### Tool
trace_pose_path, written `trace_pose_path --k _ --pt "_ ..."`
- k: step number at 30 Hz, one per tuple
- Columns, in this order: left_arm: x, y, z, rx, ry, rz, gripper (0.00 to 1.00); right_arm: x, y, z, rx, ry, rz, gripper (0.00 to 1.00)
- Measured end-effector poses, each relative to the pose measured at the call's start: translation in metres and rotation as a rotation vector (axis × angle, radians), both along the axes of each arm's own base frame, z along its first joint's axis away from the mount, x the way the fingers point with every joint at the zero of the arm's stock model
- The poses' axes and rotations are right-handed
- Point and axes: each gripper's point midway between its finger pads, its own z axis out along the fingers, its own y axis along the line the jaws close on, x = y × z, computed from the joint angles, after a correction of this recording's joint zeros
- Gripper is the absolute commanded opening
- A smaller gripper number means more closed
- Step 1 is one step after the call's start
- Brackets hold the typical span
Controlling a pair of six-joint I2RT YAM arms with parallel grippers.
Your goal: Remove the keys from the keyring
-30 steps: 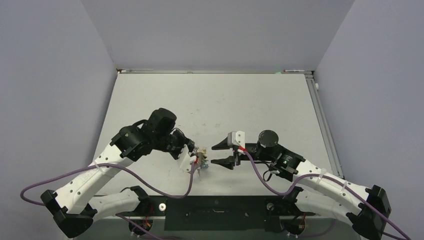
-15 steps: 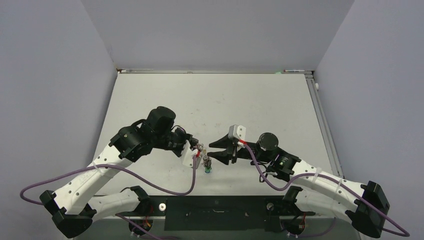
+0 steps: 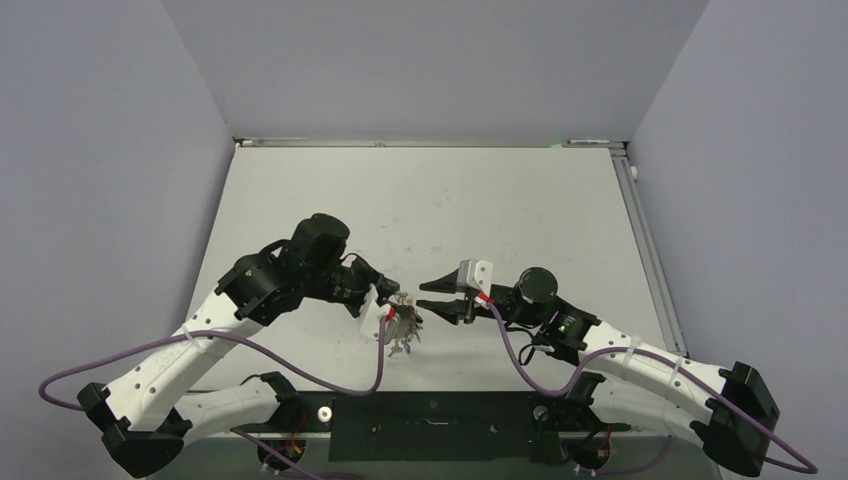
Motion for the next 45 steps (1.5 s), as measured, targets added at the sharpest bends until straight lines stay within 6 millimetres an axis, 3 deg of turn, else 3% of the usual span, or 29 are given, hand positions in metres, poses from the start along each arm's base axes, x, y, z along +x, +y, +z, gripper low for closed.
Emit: trace_pose_path --k 11,26,45 --pt "-0.012 -0.002 0.008 -0.031 -0.030 -0.075 0.00 -0.015 0.004 0.004 0.000 -0.101 0.106 0.34" --pt "-0.014 -0.003 0.007 -0.029 -0.042 -0.098 0.00 -0.029 0.010 0.000 -0.010 -0.101 0.167 0.35" --pt "-0.016 -0.004 0.007 -0.030 -0.040 -0.106 0.00 -0.025 0.011 0.002 0.003 -0.084 0.132 0.33"
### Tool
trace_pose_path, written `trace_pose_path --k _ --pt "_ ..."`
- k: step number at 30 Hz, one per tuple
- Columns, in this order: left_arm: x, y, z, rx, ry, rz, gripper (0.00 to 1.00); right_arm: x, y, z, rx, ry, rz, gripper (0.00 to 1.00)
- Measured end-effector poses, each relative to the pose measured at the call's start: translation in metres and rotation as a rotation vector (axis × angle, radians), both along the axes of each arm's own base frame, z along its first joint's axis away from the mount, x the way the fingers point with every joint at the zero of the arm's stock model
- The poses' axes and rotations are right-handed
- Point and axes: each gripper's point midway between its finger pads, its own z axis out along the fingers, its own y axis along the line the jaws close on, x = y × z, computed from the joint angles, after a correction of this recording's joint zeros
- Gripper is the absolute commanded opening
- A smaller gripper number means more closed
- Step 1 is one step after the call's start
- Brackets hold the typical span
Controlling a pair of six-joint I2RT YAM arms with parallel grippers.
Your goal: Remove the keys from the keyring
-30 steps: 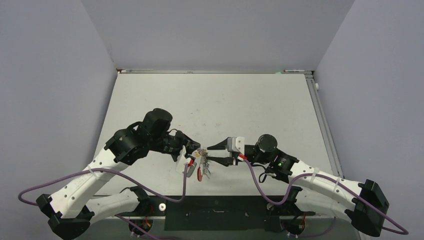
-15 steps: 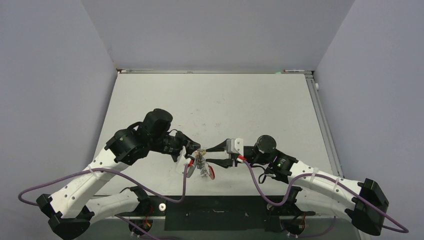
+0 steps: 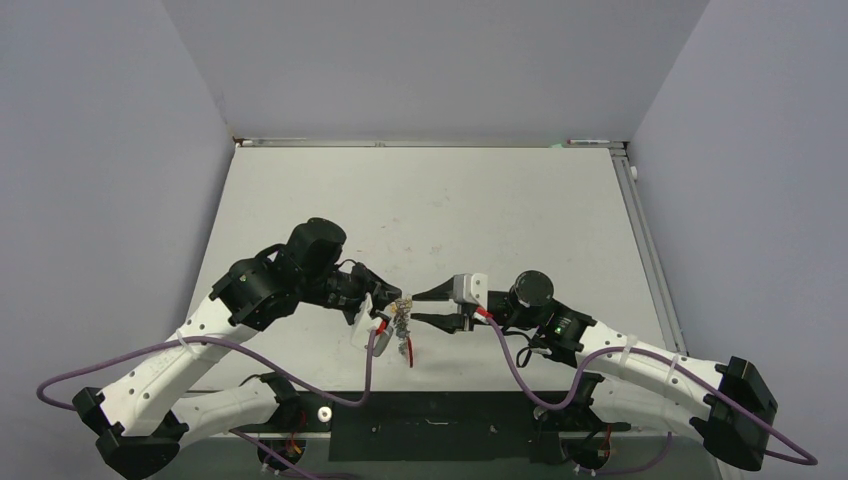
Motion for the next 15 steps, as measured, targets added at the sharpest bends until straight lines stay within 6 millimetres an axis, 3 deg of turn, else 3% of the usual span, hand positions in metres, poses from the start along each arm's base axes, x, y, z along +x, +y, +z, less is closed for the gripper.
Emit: trace_pose_path --k 9,15 --pt "-0.0011 -0.0008 0.0004 -0.004 0.004 -0.005 0.00 -0.0053 0.0018 0.0042 0.016 0.005 0.022 0.33" --pt "-0.0011 -0.0014 0.0011 -0.010 0.018 0.008 0.00 -0.0070 0.0027 0.0055 0.022 0.015 0.025 0.27"
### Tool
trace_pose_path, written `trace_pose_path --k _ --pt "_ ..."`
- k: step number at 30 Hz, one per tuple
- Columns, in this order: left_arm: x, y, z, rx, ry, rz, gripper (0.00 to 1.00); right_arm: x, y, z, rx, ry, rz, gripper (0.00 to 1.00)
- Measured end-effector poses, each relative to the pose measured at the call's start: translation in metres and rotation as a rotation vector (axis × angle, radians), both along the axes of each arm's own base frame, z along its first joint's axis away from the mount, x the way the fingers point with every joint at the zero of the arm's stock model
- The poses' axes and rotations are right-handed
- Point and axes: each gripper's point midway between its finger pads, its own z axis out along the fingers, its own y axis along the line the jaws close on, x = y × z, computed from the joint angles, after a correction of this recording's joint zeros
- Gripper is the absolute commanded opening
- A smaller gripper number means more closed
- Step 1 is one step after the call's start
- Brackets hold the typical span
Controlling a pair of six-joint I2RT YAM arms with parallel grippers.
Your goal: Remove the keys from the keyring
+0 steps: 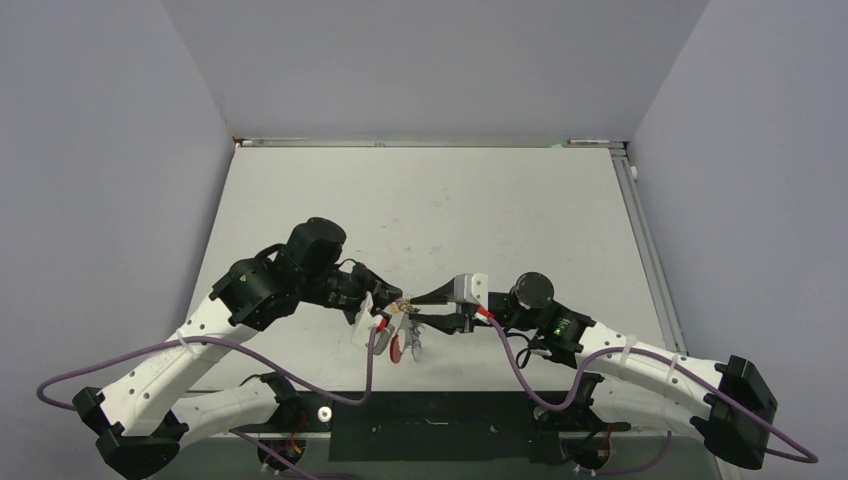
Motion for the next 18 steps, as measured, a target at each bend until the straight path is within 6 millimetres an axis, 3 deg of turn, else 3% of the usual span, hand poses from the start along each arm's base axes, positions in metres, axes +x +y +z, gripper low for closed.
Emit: trace_pose_path --k 13,18 --pt "0.000 -0.002 0.002 -0.015 0.027 0.020 0.00 0.010 -0.001 -0.001 0.018 0.051 -0.073 0.22" --pt "0.000 -0.003 0.000 -0.017 0.039 0.028 0.00 0.012 -0.001 0.001 0.033 0.057 -0.085 0.28"
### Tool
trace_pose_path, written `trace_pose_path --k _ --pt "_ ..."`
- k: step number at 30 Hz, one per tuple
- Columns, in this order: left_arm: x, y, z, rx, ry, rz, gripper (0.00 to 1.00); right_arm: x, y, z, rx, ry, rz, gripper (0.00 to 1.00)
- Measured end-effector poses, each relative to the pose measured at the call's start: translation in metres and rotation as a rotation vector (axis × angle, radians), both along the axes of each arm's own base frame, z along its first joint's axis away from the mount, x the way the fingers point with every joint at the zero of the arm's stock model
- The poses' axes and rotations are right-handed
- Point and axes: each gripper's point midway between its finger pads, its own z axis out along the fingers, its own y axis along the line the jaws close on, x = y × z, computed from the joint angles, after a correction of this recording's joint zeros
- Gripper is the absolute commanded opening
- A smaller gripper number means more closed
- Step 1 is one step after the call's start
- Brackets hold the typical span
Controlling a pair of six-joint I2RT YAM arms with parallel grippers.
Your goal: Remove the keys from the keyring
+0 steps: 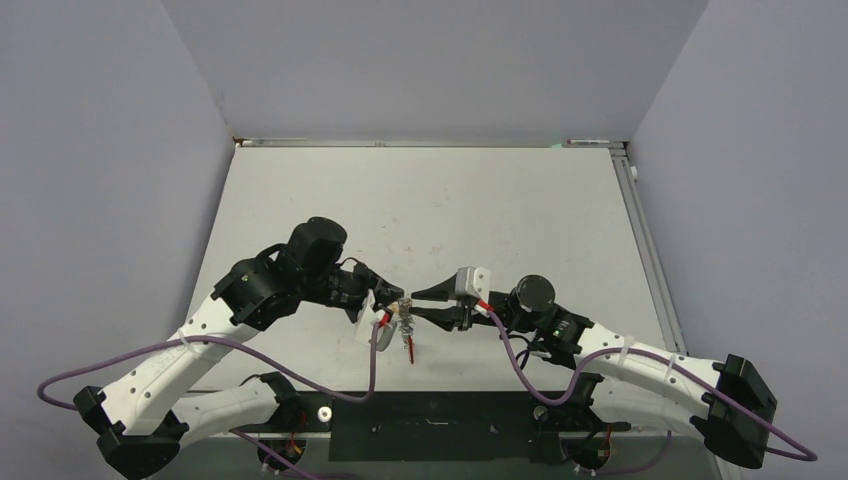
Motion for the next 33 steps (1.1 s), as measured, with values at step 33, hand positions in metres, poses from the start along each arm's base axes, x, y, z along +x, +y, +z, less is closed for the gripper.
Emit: trace_pose_path --k 33 --pt "0.018 0.005 -0.007 0.031 0.003 0.147 0.00 0.019 0.000 -0.017 -0.031 0.149 -0.116 0.05"
